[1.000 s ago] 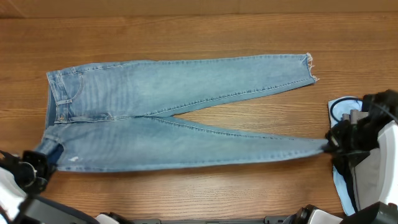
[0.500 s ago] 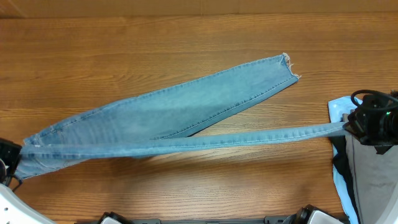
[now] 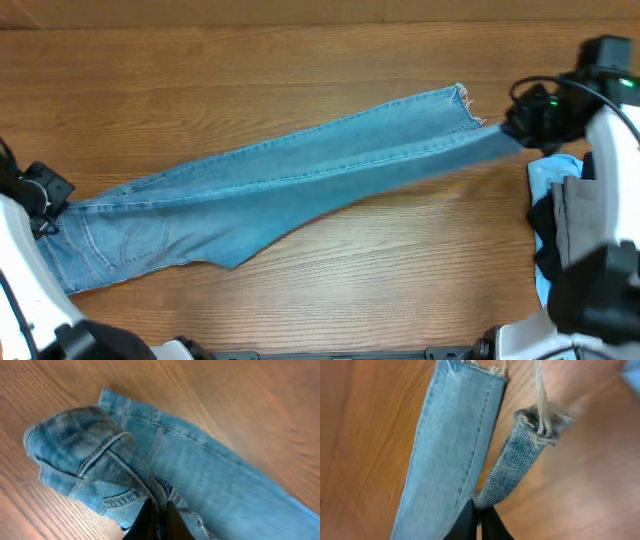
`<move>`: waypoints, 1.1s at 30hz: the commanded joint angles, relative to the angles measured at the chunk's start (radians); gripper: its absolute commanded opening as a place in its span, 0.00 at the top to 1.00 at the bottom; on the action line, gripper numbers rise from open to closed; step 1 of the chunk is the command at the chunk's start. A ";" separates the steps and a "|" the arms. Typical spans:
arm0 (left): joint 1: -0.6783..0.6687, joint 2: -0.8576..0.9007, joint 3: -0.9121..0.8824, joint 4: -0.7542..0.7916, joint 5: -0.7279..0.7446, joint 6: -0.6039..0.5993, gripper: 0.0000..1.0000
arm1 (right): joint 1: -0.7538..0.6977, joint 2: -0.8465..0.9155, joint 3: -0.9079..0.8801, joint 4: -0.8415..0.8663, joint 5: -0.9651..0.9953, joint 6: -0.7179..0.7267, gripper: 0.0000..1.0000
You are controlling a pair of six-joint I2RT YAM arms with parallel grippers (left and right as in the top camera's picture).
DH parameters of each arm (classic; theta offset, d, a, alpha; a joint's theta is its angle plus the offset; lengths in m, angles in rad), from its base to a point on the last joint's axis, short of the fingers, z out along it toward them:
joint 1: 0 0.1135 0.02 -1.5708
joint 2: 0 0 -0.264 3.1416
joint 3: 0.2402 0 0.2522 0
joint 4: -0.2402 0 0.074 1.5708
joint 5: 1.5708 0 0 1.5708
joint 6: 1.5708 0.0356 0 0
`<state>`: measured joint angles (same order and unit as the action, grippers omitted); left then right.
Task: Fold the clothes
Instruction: 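Lift the lower leg with the right gripper and fold it over the upper leg, then grasp both stacked hems with the right gripper and pull them right to straighten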
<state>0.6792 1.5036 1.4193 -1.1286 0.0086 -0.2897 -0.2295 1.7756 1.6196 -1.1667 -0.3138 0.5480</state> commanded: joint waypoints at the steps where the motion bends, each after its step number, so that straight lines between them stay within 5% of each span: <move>1: -0.016 0.072 0.029 0.027 -0.179 -0.010 0.96 | 0.024 0.094 0.027 0.097 0.058 0.056 0.96; 11: -0.021 0.236 0.029 0.108 -0.172 -0.029 0.92 | 0.103 0.262 0.027 0.357 0.057 0.119 0.96; 12: -0.022 0.238 0.029 0.121 -0.166 -0.029 0.89 | 0.109 0.265 0.027 0.385 0.052 0.119 0.87; 14: -0.028 0.238 0.029 0.156 -0.148 -0.023 0.74 | 0.126 0.271 0.027 0.460 0.049 0.117 0.45; 15: -0.031 0.238 0.029 0.168 -0.141 -0.016 0.70 | 0.131 0.271 0.027 0.482 0.047 0.110 0.32; 17: -0.032 0.237 0.031 0.181 -0.139 -0.009 0.53 | 0.138 0.267 0.028 0.531 0.036 0.076 0.19; 21: -0.027 0.222 0.081 0.149 -0.129 0.031 0.42 | 0.107 0.250 0.032 0.471 0.019 -0.003 0.20; 28: -0.027 0.170 0.176 -0.004 -0.006 0.084 0.42 | 0.077 0.251 0.007 0.307 0.203 -0.137 0.32; 33: -0.035 0.164 0.171 -0.142 0.080 0.110 0.42 | 0.077 0.318 -0.015 0.402 0.242 -0.225 0.18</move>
<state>0.6483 1.6901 1.5764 -1.2373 -0.0006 -0.2283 -0.1555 2.0468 1.6161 -0.8017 -0.1280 0.3885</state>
